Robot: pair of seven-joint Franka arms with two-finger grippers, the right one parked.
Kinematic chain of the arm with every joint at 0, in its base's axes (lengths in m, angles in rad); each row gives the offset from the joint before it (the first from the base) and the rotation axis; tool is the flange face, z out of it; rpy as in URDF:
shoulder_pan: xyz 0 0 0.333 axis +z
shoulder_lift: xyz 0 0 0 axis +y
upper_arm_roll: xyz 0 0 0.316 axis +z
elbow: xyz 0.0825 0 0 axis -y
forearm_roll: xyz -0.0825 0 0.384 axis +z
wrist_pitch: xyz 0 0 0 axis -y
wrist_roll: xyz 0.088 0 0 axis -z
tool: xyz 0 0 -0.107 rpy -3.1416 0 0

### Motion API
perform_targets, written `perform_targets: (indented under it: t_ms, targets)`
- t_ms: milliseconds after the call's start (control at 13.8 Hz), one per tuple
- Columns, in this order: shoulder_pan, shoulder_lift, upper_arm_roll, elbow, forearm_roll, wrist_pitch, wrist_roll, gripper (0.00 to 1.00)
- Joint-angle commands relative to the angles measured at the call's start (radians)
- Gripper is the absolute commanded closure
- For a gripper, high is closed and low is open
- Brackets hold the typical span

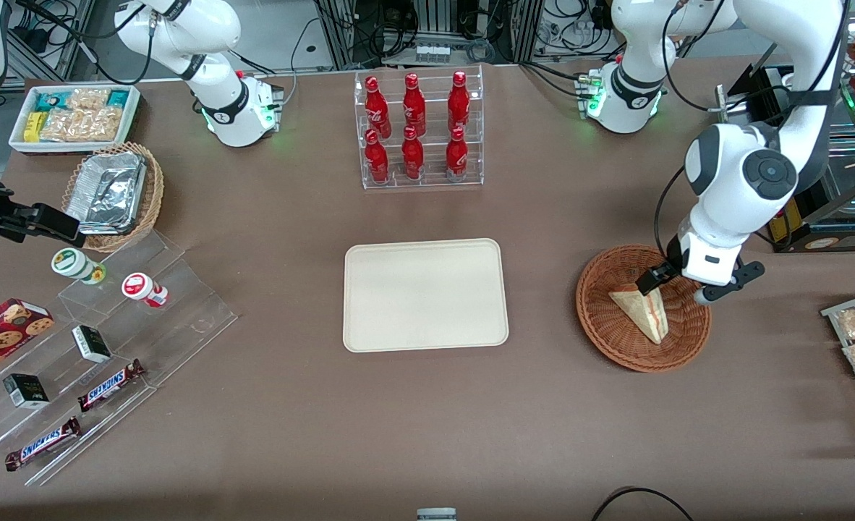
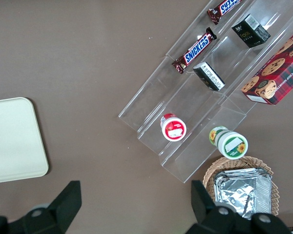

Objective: Place sandwich from basket to tray
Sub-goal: 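Lower the open left gripper over the wrapped sandwich in the basket, then close the left gripper on the sandwich's wrapped edge and lift it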

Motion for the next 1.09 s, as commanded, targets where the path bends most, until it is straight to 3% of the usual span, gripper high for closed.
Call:
perform_targets:
  t_ms: [0, 725, 797, 1014]
  targets:
    - [-0.004, 0.02, -0.001, -0.022, -0.001, 0.059, -0.019, 0.0]
    - [-0.004, 0.132, -0.001, -0.069, -0.003, 0.245, -0.019, 0.02]
    - [-0.004, 0.14, -0.001, -0.067, -0.003, 0.247, -0.019, 0.14]
    - [-0.002, 0.146, -0.001, -0.059, -0.003, 0.253, -0.016, 0.96]
